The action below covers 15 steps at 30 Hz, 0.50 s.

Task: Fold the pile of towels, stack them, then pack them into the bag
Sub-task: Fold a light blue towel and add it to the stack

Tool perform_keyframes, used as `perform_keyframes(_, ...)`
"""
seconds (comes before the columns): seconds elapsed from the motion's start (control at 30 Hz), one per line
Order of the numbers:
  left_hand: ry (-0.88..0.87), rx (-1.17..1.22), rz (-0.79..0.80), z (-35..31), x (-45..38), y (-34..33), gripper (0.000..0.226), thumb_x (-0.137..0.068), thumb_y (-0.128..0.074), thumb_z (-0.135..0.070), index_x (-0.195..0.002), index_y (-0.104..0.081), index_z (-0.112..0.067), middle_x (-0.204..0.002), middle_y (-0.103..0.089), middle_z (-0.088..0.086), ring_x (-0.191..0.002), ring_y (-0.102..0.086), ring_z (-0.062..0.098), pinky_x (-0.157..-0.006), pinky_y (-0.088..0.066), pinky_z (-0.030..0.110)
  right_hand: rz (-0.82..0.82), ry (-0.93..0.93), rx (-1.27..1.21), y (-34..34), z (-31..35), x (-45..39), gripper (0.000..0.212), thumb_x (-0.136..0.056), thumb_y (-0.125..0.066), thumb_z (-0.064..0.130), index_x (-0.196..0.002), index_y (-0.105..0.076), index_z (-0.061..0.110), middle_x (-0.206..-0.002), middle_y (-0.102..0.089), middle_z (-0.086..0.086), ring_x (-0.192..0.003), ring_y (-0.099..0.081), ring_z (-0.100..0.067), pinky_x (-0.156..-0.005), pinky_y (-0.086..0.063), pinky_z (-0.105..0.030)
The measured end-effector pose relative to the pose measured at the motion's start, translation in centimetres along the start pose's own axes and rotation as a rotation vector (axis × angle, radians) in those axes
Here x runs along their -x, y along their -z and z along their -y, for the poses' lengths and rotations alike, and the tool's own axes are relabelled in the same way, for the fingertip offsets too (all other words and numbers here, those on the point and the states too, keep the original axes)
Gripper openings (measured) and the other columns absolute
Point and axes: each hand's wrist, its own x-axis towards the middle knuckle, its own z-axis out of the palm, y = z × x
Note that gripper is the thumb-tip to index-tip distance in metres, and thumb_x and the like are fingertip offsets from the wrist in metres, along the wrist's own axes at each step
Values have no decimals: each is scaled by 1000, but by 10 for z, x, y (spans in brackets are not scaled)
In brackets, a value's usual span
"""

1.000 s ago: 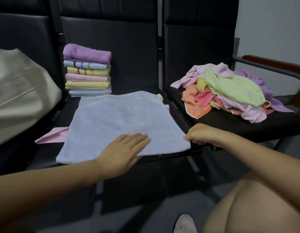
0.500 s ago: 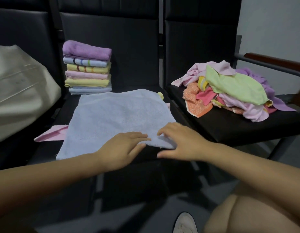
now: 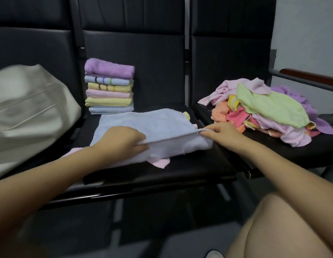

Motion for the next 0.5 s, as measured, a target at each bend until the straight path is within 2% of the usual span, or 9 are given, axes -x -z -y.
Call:
perform_keyframes(0.07, 73, 96, -35, 17, 5, 3, 54, -78, -29, -63, -61, -50, -16, -63, -54, -4, -61, -45, 14, -51, -25, 16, -101, -80, -229, 1, 1, -2, 20, -92, -63, 20, -97, -75, 5, -100, -72, -15, -88, -62, -13, -89, -50, -35)
perform_keyframes(0.1, 146, 188, -28, 25, 8, 4, 56, -77, -30, -63, -60, -50, -14, -62, -52, -4, -59, -44, 14, -53, -28, 17, -141, -123, -361, 2, 1, -3, 18, -91, -64, 19, -96, -74, 5, -105, -71, -19, -93, -64, -19, -94, -49, -40)
perform_keyframes(0.17, 320, 428, 22, 43, 18, 7, 54, -84, -43, -58, -60, -46, -9, -58, -46, -5, -57, -41, 14, -58, -34, 32, -199, -197, -574, 0, 6, -4, 19, -91, -64, 17, -99, -70, 1, -114, -66, -25, -103, -65, -29, -99, -47, -47)
perform_keyframes(0.2, 399, 562, 28, 49, 23, 7, 54, -85, -49, -55, -61, -45, -8, -59, -44, -4, -58, -39, 13, -60, -33, 33, -214, -220, -610, 0, 6, -4, 20, -90, -65, 18, -100, -69, 0, -114, -66, -26, -106, -64, -33, -99, -48, -49)
perform_keyframes(0.27, 536, 821, 9, 58, 35, 7, 64, -75, -53, -63, -70, -53, 1, -67, -49, 0, -67, -44, 11, -67, -36, 32, -217, -211, -539, -3, 8, -4, 16, -90, -66, 20, -94, -70, 6, -104, -69, -19, -101, -66, -31, -92, -51, -45)
perform_keyframes(0.33, 614, 973, -11, 61, 45, 8, 78, -67, -54, -70, -87, -61, 6, -79, -63, 7, -78, -52, 14, -76, -42, 35, -205, -168, -458, -6, 12, -2, 13, -90, -66, 20, -87, -71, 9, -91, -71, -12, -89, -65, -22, -84, -52, -39)
perform_keyframes(0.4, 624, 990, -23, 58, 51, 12, 81, -66, -55, -70, -93, -63, 6, -85, -67, 9, -80, -54, 16, -80, -43, 36, -222, -147, -443, -9, 15, -3, 22, -90, -66, 21, -90, -71, 1, -89, -71, -13, -83, -64, -19, -80, -51, -37)
perform_keyframes(0.5, 588, 948, -21, 53, 51, 17, 72, -73, -54, -64, -86, -60, 7, -75, -57, 1, -72, -49, 11, -71, -38, 32, -239, -132, -443, -9, 17, -5, 30, -91, -65, 21, -96, -68, -8, -89, -68, -15, -81, -61, -19, -73, -47, -31)
